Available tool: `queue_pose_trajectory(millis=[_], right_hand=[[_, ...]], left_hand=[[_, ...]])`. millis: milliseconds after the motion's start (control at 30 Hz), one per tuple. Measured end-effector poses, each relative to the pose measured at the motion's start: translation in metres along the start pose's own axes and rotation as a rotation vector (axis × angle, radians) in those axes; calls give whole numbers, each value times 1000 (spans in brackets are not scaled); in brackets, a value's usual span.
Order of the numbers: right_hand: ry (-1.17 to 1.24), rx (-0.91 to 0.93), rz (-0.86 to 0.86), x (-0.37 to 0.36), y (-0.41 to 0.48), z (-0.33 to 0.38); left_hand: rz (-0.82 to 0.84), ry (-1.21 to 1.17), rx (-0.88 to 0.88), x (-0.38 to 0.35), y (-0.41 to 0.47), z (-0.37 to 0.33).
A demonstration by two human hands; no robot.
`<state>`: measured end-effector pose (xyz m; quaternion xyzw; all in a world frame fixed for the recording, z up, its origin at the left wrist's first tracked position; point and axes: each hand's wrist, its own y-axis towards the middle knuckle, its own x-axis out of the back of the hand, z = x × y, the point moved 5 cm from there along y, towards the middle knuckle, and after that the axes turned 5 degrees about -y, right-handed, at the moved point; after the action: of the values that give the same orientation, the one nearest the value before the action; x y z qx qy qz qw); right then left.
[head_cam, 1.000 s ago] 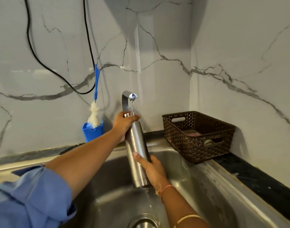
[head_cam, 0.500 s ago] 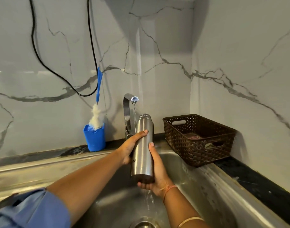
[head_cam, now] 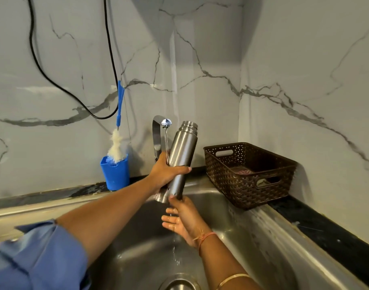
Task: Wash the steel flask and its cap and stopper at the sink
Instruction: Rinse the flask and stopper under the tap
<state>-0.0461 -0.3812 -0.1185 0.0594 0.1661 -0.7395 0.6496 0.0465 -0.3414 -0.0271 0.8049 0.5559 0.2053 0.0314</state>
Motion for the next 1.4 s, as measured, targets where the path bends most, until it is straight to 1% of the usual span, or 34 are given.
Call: queue_pose_trajectory(millis=[133,200,267,367,433,500,567,633,700,767,867,933,967,1033,1133,1200,1267,1333,1400], right_hand=[[-2,11,7,1,1,2],[-3,33,-16,3,1,2],[14,69,-68,6,2,5],[25,174,-241,17,5,14],[37,279,-386,27,2,22],[142,368,-502,34,-5,28],[308,404,-595,44,-14,33],[481,389,-657,53,-22,35],[566,365,-717,62,-26,34],[523,340,-801,67,-27,30],[337,232,-886,70,-27,22],[300,125,-862,72,-25,16],[327,79,-840,74,-25,14],[400,4,-817,79,-23,10],[483,-58,-813,85,-21,6],[531,-70,-774,81,-22,4],[555,-70,-747,78,-23,5],[550,-75,-733,77,-24,5],[561,-87,-714,77,-25,3]], left_hand=[[80,346,-190,-2,7,-9],[106,445,-271,-3,4,-9],[121,486,-334,-1,1,-6],[199,558,-404,1,-6,-2],[272,671,-434,2,-11,-1],[338,847,-459,0,-14,2],[377,973,-499,-4,-15,3],[401,1071,-536,-7,-14,3],[444,1178,-542,-10,-14,3],[466,1275,-584,-10,-14,4],[486,1389,-748,-9,-13,2],[492,1466,-918,-13,-14,-2],[490,1488,-991,-16,-15,-5],[504,1493,-1063,-20,-16,-13],[494,1496,-996,-11,-10,-26],[433,1528,-899,0,-3,-36],[411,1489,-785,6,0,-42],[378,1356,-601,10,1,-47],[252,1097,-397,16,3,-47]])
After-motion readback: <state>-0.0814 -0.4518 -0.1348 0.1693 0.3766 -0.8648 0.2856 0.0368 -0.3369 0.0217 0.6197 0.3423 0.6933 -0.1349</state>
